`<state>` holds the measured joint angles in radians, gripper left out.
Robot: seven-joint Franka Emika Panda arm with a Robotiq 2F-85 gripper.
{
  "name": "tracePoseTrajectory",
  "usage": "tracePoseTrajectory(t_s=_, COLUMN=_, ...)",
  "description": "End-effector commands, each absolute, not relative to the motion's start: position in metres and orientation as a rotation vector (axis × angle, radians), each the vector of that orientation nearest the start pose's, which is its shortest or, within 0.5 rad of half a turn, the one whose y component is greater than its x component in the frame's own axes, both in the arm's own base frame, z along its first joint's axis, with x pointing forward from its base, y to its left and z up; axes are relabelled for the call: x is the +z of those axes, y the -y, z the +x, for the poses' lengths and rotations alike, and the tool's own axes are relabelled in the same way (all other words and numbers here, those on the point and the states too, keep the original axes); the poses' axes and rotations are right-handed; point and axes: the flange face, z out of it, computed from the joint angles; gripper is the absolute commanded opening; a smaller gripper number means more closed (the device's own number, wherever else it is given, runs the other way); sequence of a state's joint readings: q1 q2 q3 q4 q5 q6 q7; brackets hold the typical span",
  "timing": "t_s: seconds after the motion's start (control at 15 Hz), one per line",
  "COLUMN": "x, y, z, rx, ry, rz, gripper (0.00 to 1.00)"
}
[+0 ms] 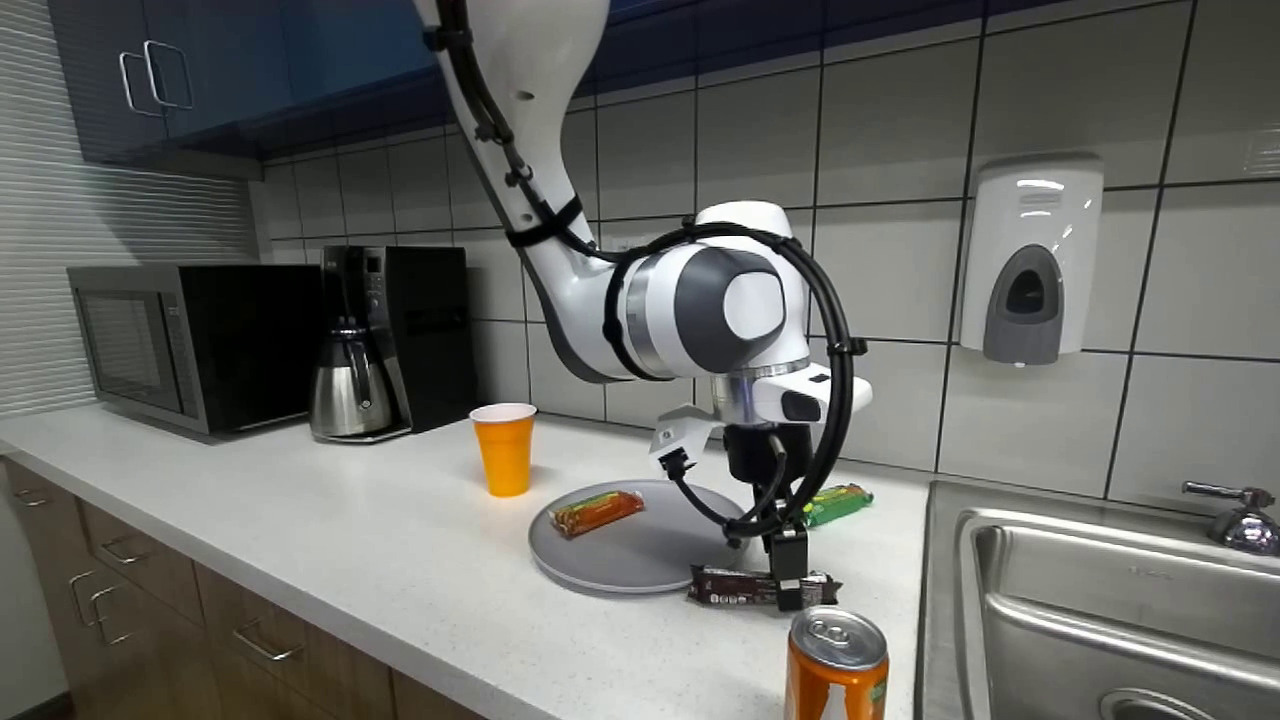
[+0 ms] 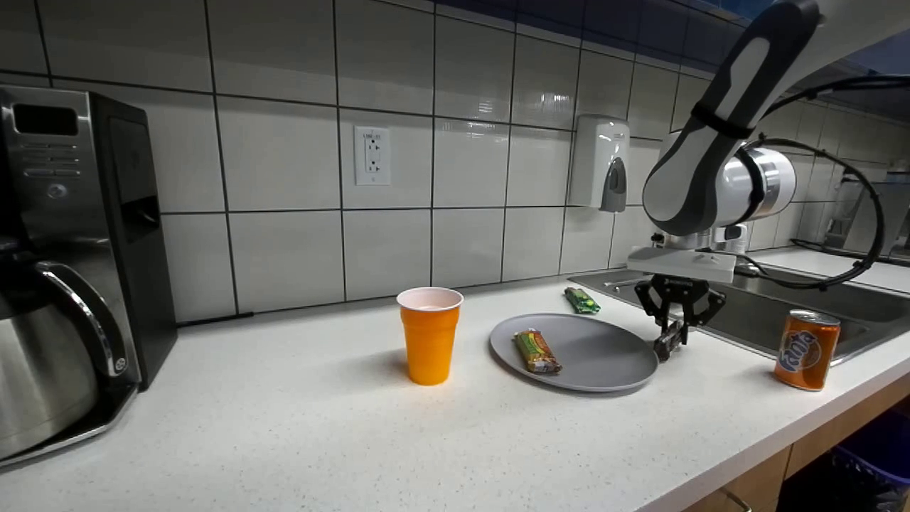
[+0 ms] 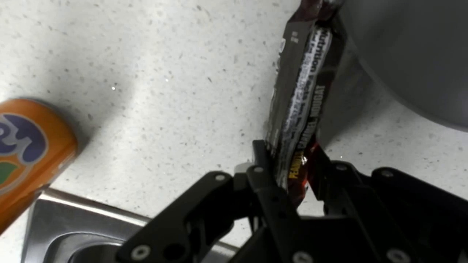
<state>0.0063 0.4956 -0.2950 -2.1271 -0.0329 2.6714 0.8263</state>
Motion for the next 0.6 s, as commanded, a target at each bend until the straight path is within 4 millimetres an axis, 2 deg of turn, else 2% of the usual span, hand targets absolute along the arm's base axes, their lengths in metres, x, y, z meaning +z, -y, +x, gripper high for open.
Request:
tracePoseTrajectory(t_s=0.0, x=0.217, y=0.148, z=0.552, rx=-0.236, ry=-1.635, rz=-2.812, gripper=0.07)
tracePoseTrajectory(t_s=0.27, x=0.238, y=0.12, z=0.552, rx=-0.285, ry=-1.601, rz=-2.819, gripper=0.07)
tracePoseTrajectory(t_s=0.53, x=0.259, y=0.088, z=0.55, rx=-0.311, ry=-1.49, rz=-2.89, gripper=0.07)
